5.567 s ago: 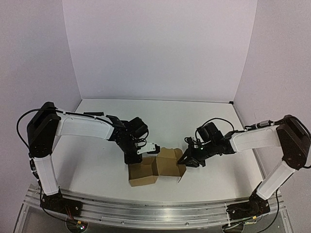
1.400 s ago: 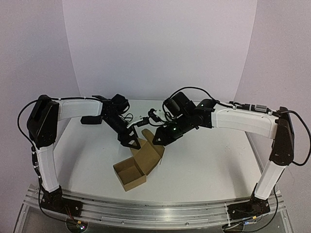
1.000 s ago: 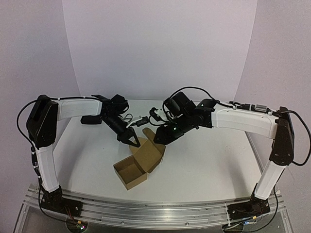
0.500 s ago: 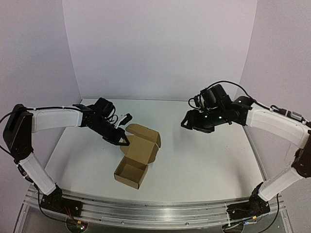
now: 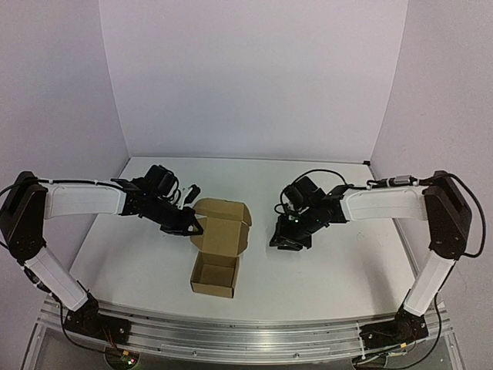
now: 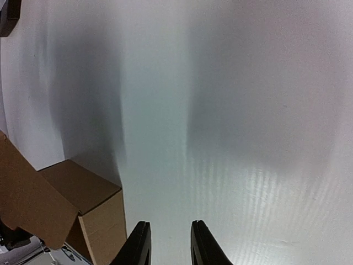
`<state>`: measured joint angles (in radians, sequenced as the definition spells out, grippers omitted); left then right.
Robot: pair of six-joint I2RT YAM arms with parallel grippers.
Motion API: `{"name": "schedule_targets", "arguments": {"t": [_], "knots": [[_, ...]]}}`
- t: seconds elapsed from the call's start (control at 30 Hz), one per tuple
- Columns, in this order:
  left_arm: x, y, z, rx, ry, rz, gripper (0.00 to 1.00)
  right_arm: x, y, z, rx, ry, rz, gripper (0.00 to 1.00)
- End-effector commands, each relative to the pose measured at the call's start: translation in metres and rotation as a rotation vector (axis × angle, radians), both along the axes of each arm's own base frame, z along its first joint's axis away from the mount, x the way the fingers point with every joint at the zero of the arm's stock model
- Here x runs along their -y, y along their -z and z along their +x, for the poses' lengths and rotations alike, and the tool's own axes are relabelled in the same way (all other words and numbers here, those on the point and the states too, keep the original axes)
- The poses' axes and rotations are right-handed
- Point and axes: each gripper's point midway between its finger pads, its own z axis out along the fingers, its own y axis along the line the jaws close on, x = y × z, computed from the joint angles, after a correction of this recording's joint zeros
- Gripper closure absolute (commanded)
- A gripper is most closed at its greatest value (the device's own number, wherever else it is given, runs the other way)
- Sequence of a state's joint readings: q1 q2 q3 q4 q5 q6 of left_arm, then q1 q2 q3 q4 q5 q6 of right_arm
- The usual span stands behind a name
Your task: Fold the paper box
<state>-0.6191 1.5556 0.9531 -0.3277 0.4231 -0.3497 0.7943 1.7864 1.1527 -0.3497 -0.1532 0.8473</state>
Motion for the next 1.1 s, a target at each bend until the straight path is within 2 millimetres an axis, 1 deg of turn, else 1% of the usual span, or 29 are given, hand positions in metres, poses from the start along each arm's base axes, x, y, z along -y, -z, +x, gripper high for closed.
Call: {"name": "schedule_targets", "arguments": {"t": [0.0,0.1,0.13,0.2,0.27,0.3,0.33,0.37,0.43,0.5,0.57,0.63,0.7,0.77,0.8,0.83,0.9,0.97,1.07], "knots": [[0.007,-0.033,0.010,0.099,-0.017,-0.062,1.00,-0.059,-0.026,-0.002,0.038,-0.080,0.176,0.75],[0.016,-0.059,0.018,0.188,-0.009,-0.133,1.00,-0.078,-0.037,0.005,0.084,-0.090,0.256,0.76],[0.020,-0.068,0.019,0.226,-0.001,-0.165,1.00,-0.082,-0.042,0.009,0.107,-0.091,0.264,0.76],[0.028,-0.081,0.019,0.286,0.012,-0.218,1.00,-0.088,-0.052,0.017,0.155,-0.096,0.276,0.77],[0.033,-0.083,0.016,0.305,0.020,-0.243,1.00,-0.092,-0.059,0.023,0.192,-0.089,0.287,0.79],[0.034,-0.079,0.014,0.305,0.023,-0.246,1.00,-0.092,-0.061,0.025,0.206,-0.082,0.285,0.79],[0.035,-0.075,0.012,0.304,0.028,-0.245,1.00,-0.091,-0.061,0.027,0.218,-0.071,0.276,0.79],[0.034,-0.066,0.008,0.304,0.038,-0.230,1.00,-0.088,-0.059,0.027,0.222,-0.063,0.266,0.79],[0.030,-0.054,0.007,0.338,0.049,-0.191,1.00,-0.081,-0.051,0.024,0.215,-0.051,0.245,0.79],[0.022,-0.046,0.016,0.400,0.031,-0.129,1.00,-0.075,-0.043,0.017,0.192,-0.051,0.230,0.79],[0.016,-0.046,0.028,0.498,0.025,-0.070,1.00,-0.066,-0.036,0.006,0.169,-0.070,0.210,0.78],[0.014,-0.053,0.035,0.596,0.039,-0.050,1.00,-0.053,-0.032,-0.006,0.156,-0.096,0.175,0.75],[0.015,-0.060,0.038,0.666,0.056,-0.052,1.00,-0.038,-0.035,-0.017,0.160,-0.134,0.129,0.71],[0.012,-0.059,0.039,0.703,0.058,-0.039,1.00,-0.027,-0.052,-0.026,0.187,-0.196,0.096,0.66],[0.012,-0.058,0.038,0.714,0.060,-0.038,1.00,-0.021,-0.055,-0.031,0.191,-0.236,0.070,0.63],[0.011,-0.056,0.037,0.719,0.062,-0.039,1.00,-0.019,-0.068,-0.033,0.211,-0.267,0.066,0.59],[0.010,-0.053,0.032,0.731,0.070,-0.045,1.00,-0.015,-0.084,-0.034,0.243,-0.310,0.043,0.53],[0.011,-0.051,0.027,0.742,0.083,-0.049,1.00,-0.014,-0.099,-0.022,0.289,-0.288,0.029,0.48],[0.013,-0.050,0.022,0.765,0.091,-0.053,1.00,-0.016,-0.120,0.008,0.300,-0.155,0.058,0.42]]}}
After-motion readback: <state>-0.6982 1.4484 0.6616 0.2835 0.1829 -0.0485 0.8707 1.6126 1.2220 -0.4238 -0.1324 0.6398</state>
